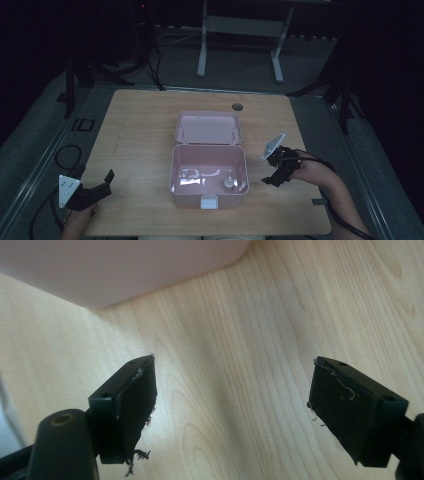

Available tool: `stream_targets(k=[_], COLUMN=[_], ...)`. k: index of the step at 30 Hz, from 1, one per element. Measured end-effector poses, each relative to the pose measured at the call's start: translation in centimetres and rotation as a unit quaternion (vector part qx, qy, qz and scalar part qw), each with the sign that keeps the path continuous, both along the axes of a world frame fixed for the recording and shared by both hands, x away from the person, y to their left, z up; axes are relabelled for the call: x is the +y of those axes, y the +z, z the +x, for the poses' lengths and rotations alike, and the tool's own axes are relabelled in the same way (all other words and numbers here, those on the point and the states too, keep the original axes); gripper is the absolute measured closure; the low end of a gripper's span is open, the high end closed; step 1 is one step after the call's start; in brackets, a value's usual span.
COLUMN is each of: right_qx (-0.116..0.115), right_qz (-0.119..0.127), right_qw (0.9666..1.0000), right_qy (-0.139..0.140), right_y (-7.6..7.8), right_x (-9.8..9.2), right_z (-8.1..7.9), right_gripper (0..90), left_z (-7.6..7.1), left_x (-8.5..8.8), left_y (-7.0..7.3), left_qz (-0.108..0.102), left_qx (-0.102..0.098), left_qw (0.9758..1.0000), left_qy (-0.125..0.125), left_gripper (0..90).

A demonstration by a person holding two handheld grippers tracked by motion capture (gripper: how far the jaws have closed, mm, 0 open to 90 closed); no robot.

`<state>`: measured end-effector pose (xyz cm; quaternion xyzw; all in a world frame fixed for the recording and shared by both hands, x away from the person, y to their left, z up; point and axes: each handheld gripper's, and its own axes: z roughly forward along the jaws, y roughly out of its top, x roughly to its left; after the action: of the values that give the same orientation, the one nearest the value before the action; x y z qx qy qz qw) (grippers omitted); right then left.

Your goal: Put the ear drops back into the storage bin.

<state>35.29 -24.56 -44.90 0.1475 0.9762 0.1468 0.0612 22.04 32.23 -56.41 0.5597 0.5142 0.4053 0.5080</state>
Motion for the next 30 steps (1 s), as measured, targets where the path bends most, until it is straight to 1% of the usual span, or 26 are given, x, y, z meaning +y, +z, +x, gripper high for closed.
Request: stream_targets(k=[2,3,4,5,6,7,8,11,12,14,15,16,18,20,21,22,23,24,25,26,27,28,29,30], right_qx=[-0.008,-0.008,-0.009,-0.016,-0.016,-0.021,-0.029,-0.039,-0.039,-0.04,-0.04,-0.04,-0.042,-0.042,-0.046,-0.044,-0.047,-0.047,-0.058,-0.065,-0.065,-0.076,-0.08,-0.08], right_qz=[0.011,0.011,0.019,0.032,0.032,0.038,0.044,0.056,0.056,0.065,0.065,0.064,0.063,0.065,0.07,0.076,0.084,0.084,0.092,0.093,0.093,0.107,0.112,0.112], right_qw=[0.9999,0.9999,0.9997,0.999,0.999,0.9985,0.9975,0.9961,0.9961,0.9951,0.9951,0.9944,0.9942,0.9934,0.9923,0.9915,0.9897,0.9897,0.9867,0.9853,0.9853,0.9799,0.9781,0.9781], right_qy=[-0.008,-0.008,-0.014,-0.025,-0.025,-0.033,-0.046,-0.056,-0.056,-0.063,-0.063,-0.074,-0.076,-0.085,-0.091,-0.096,-0.106,-0.106,-0.121,-0.128,-0.128,-0.15,-0.156,-0.156], right_y=[-0.7,-0.7,-1.0,-1.7,-1.7,-2.0,-2.7,-3.6,-3.6,-4.3,-4.3,-5.2,-5.4,-5.9,-6.1,-6.3,-6.6,-6.6,-7.0,-7.1,-7.1,-7.3,-7.4,-7.4], right_x=[-0.6,-0.6,-0.9,-1.5,-1.5,-1.8,-2.4,-3.1,-3.1,-3.6,-3.6,-4.2,-4.4,-4.8,-5.1,-5.3,-5.8,-5.8,-6.4,-6.6,-6.6,-7.1,-7.3,-7.3], right_z=[-0.1,-0.1,-0.1,-0.1,-0.1,-0.1,-0.1,-0.2,-0.2,-0.3,-0.3,-0.4,-0.4,-0.6,-0.7,-0.8,-1.0,-1.0,-1.2,-1.3,-1.3,-1.4,-1.5,-1.5], right_gripper=[18.9,18.9,18.9,18.9,18.9,18.9,18.8,18.4,18.4,18.4,18.4,18.4,18.4,18.2,18.2,18.3,18.2,18.2,18.2,18.2,18.2,17.6,17.6,17.6], left_z=[0.0,0.0,0.0,0.0,0.0,0.0,0.0,0.0,0.0,0.0,0.0,0.0,0.0,0.0,0.0,0.0,0.0,0.0,0.0,0.0,0.0,0.0,0.0,0.0], left_x=[0.0,0.0,0.0,0.0,0.0,0.0,0.0,0.0,0.0,0.0,0.0,0.0,0.0,0.0,0.0,0.0,0.0,0.0,0.0,0.0,0.0,0.0,0.0,0.0], left_y=[0.0,0.0,0.0,0.0,0.0,0.0,0.0,0.0,0.0,0.0,0.0,0.0,0.0,0.0,0.0,0.0,0.0,0.0,0.0,0.0,0.0,0.0,0.0,0.0], left_qz=[0.0,0.0,0.001,0.0,0.001,0.001,0.001,0.001,0.0,0.0,0.0,0.0,0.0,0.0,0.0,0.0,0.0,0.0,0.0,0.0,0.0,0.0,0.001,0.001], left_qx=[0.0,0.0,0.0,0.0,0.0,0.0,0.0,0.0,0.0,0.0,0.0,0.0,0.0,0.0,0.0,0.0,0.0,0.0,0.0,0.0,0.0,0.0,0.0,0.0], left_qw=[1.0,1.0,1.0,1.0,1.0,1.0,1.0,1.0,1.0,1.0,1.0,1.0,1.0,1.0,1.0,1.0,1.0,1.0,1.0,1.0,1.0,1.0,1.0,1.0], left_qy=[0.0,0.0,0.0,0.0,0.0,0.0,0.0,0.0,0.0,0.0,0.0,-0.001,0.0,0.0,0.0,0.0,0.0,0.0,0.0,0.0,0.0,0.001,0.0,0.0], left_gripper=[0.4,0.4,0.4,0.4,0.4,0.4,0.4,0.4,0.4,0.4,0.4,0.4,0.4,0.4,0.4,0.4,0.4,0.4,0.4,0.4,0.4,0.4,0.4,0.4])
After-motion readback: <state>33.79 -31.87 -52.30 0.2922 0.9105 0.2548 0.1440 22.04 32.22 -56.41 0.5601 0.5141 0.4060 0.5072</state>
